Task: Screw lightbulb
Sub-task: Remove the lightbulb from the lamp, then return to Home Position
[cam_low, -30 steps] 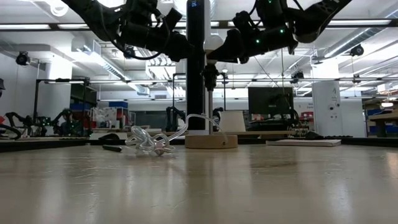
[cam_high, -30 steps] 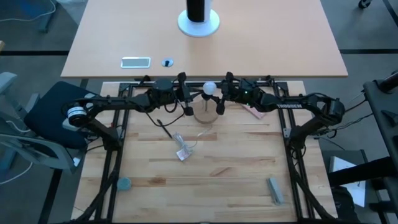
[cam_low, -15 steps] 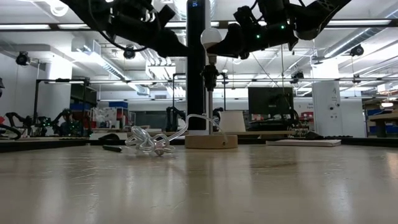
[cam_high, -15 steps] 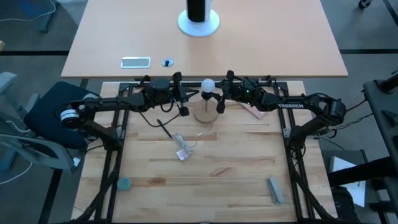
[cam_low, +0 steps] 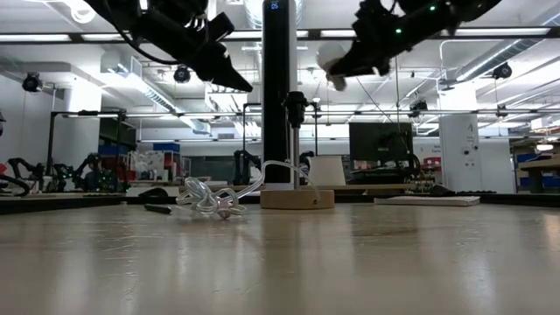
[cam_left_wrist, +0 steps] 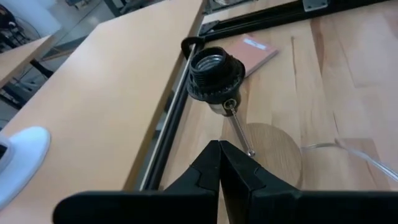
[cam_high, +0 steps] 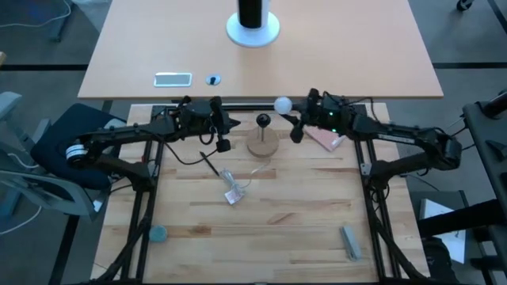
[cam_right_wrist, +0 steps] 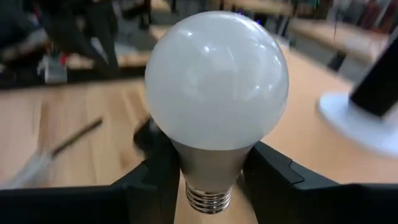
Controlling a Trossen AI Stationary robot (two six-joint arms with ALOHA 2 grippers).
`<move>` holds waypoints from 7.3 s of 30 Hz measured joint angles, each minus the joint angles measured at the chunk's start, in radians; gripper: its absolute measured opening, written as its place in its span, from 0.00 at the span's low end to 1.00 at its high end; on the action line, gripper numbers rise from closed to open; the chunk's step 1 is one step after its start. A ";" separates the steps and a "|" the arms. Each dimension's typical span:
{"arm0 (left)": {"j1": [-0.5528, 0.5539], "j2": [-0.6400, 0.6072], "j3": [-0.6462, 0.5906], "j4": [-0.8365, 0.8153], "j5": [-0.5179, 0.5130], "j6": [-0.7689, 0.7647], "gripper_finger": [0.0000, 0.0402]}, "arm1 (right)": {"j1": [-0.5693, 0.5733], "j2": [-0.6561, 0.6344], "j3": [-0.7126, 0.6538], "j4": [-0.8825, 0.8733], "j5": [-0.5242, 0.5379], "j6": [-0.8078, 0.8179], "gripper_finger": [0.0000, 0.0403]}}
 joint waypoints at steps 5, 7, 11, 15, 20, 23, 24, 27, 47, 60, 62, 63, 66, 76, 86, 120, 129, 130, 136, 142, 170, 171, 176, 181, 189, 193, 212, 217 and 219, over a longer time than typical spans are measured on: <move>0.000 0.003 0.000 0.023 0.000 0.000 0.00 | 0.001 -0.039 -0.005 -0.242 0.001 0.091 0.33; 0.000 0.005 0.000 0.038 0.000 0.000 0.00 | 0.008 -0.026 -0.018 -0.313 -0.004 0.134 0.33; 0.000 0.010 0.000 0.045 0.000 -0.004 0.00 | 0.047 0.007 -0.062 -0.437 -0.009 0.202 0.34; 0.000 0.015 0.000 0.047 0.000 -0.004 0.00 | 0.086 0.031 -0.119 -0.503 -0.011 0.240 0.34; 0.000 0.015 0.000 0.050 0.001 -0.008 0.00 | 0.108 0.056 -0.187 -0.504 -0.047 0.275 0.34; 0.000 0.016 0.000 0.054 0.001 -0.019 0.00 | 0.108 0.070 -0.237 -0.498 -0.053 0.259 0.35; 0.000 0.016 0.000 0.057 0.001 -0.023 0.00 | 0.108 0.080 -0.252 -0.503 -0.054 0.255 0.34; -0.001 0.016 0.000 0.052 0.001 -0.034 0.00 | 0.107 0.104 -0.274 -0.488 -0.053 0.262 0.34; -0.002 0.016 0.000 0.062 0.002 -0.048 0.00 | 0.108 0.169 -0.279 -0.463 -0.057 0.254 0.44; -0.004 -0.065 0.000 0.049 0.002 -0.074 0.00 | 0.108 0.007 -0.233 -0.521 -0.068 0.253 0.48; -0.008 -0.076 0.000 0.045 0.002 -0.092 0.00 | 0.108 -0.014 -0.229 -0.524 -0.063 0.251 0.48; -0.011 -0.083 0.000 0.041 0.003 -0.103 0.00 | 0.108 -0.027 -0.223 -0.527 -0.063 0.251 0.47; -0.038 -0.134 0.000 0.035 0.044 -0.129 0.00 | 0.108 -0.091 -0.198 -0.527 -0.087 0.246 0.46; -0.301 -0.463 -0.123 0.058 -0.031 -0.103 0.00 | 0.204 -0.415 -0.170 -0.354 -0.104 0.049 0.38; -0.563 -0.705 -0.619 0.598 -0.334 -0.118 0.00 | 0.333 -0.757 -0.451 -0.196 -0.106 0.076 0.29; -0.473 -1.259 -0.608 0.105 -1.263 0.198 0.00 | 0.329 -0.866 -0.543 -0.005 -0.106 -0.066 0.15; -0.379 -1.266 -0.608 0.214 -1.378 0.175 0.00 | 0.329 -0.856 -0.543 -0.009 -0.104 -0.097 0.16; -0.370 -1.263 -0.609 0.209 -1.384 0.171 0.00 | 0.329 -0.856 -0.543 -0.009 -0.104 -0.096 0.15; -0.311 -1.247 -0.618 0.202 -1.480 0.108 0.00 | 0.329 -0.848 -0.544 -0.009 -0.103 -0.093 0.12; -0.262 -1.239 -0.627 0.191 -1.516 0.099 0.00 | 0.329 -0.841 -0.544 -0.020 -0.103 -0.086 0.11; -0.178 -1.037 -0.585 0.209 -1.439 0.159 0.00 | 0.329 -0.836 -0.544 -0.054 -0.103 0.062 0.11; -0.161 -1.039 -0.582 0.209 -1.430 0.135 0.00 | 0.329 -0.836 -0.544 -0.054 -0.103 0.085 0.11; -0.107 -1.038 -0.572 0.253 -1.269 -0.323 0.00 | 0.329 -0.836 -0.544 -0.053 -0.104 0.171 0.13; -0.066 -1.015 -0.573 0.250 -1.178 -0.391 0.00 | 0.329 -0.836 -0.544 -0.053 -0.104 0.242 0.16; 0.094 -0.942 -0.575 0.247 -1.135 -0.370 0.00 | 0.329 -0.836 -0.544 -0.053 -0.104 0.255 0.17; 0.197 -0.906 -0.573 0.248 -1.123 -0.368 0.00 | 0.329 -0.836 -0.544 -0.053 -0.104 0.260 0.14; 0.443 -0.760 -0.573 0.249 -1.106 -0.250 0.00 | 0.329 -0.836 -0.544 -0.053 -0.104 0.260 0.16; 0.443 -0.730 -0.573 0.248 -1.106 -0.230 0.00 | 0.329 -0.836 -0.544 -0.053 -0.104 0.260 0.18; 0.443 -0.717 -0.573 0.249 -1.106 -0.230 0.00 | 0.329 -0.836 -0.544 -0.053 -0.104 0.268 0.17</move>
